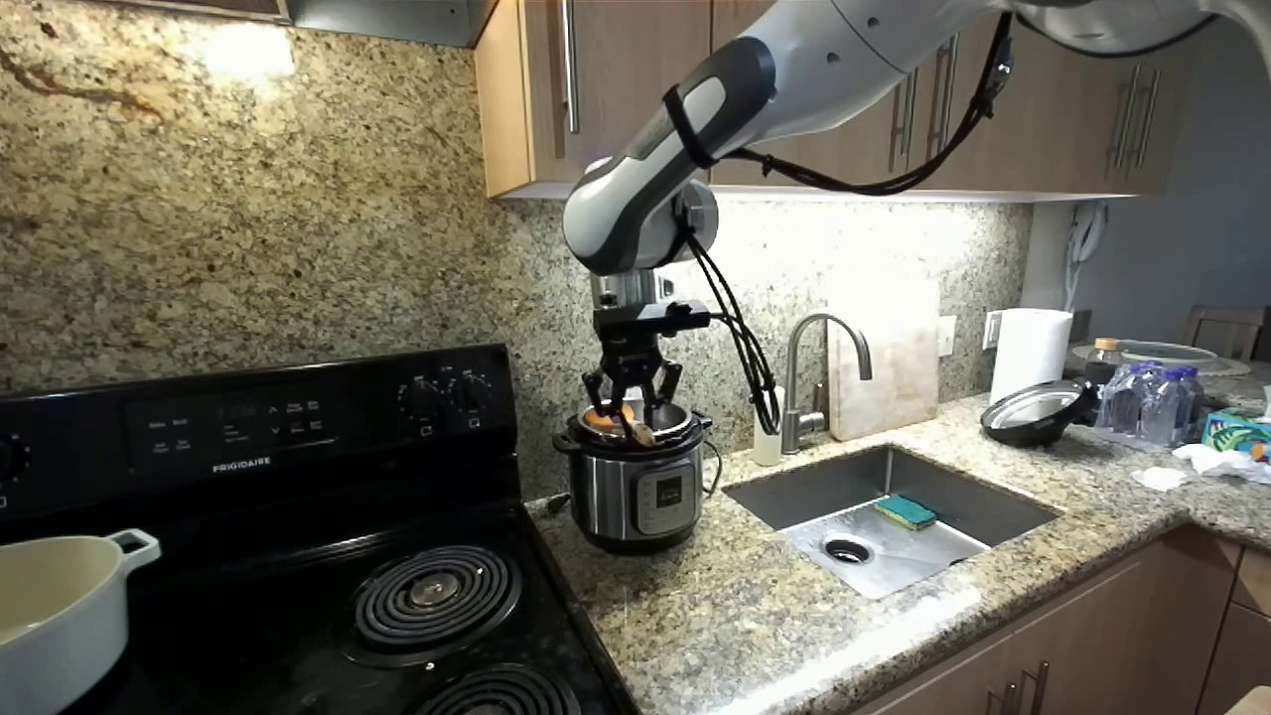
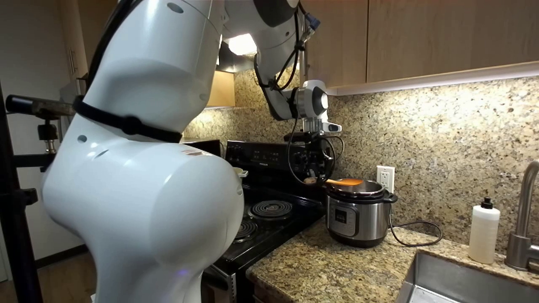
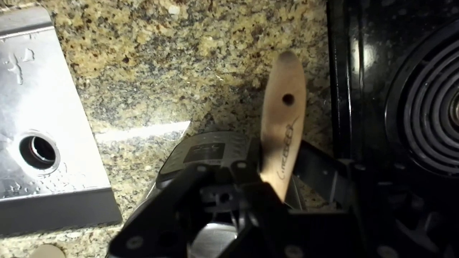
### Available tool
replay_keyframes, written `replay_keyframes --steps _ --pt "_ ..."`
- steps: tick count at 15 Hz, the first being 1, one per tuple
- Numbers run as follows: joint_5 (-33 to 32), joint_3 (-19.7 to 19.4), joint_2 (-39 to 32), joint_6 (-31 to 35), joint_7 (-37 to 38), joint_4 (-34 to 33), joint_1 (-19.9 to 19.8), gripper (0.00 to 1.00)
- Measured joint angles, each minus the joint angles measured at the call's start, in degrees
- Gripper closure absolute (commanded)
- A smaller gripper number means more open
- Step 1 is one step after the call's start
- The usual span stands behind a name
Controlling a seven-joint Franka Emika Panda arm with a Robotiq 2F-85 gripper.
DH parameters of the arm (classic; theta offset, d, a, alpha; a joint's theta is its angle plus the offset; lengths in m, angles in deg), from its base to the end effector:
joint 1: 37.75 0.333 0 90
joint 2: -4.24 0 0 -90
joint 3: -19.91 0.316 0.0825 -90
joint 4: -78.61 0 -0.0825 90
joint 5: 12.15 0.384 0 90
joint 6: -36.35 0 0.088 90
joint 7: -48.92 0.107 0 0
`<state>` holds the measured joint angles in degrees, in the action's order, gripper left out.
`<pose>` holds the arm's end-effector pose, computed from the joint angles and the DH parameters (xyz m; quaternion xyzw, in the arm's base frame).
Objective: Put the spatula inside the cooker
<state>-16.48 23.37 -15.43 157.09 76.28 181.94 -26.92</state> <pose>0.6167 0.1507 0.3529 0.9950 -0.0955 -0.0102 0.0273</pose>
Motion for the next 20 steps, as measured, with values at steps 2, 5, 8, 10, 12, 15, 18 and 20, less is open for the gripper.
replay_keyframes --steps 2,5,8,10,12,15,18,20 --pt "-0.03 -0.01 1.54 0.33 0.79 0.99 0.08 0.3" --pt "-0.03 -0.01 3.67 0.77 1.54 2.68 0.11 0.09" --pt "-0.03 0.02 5.48 1.5 2.45 4.54 0.14 0.0" --pt "-0.03 0.05 6.53 2.01 2.76 5.75 0.15 0.0" --pt "-0.03 0.12 7.64 2.62 3.14 7.0 0.17 0.0" --pt "-0.07 0.24 9.61 3.85 4.04 9.16 0.2 0.0" --pt "-0.41 0.27 12.23 5.99 5.68 11.93 0.19 0.0" --pt "-0.68 0.25 14.01 7.64 6.81 14.11 0.08 0.0"
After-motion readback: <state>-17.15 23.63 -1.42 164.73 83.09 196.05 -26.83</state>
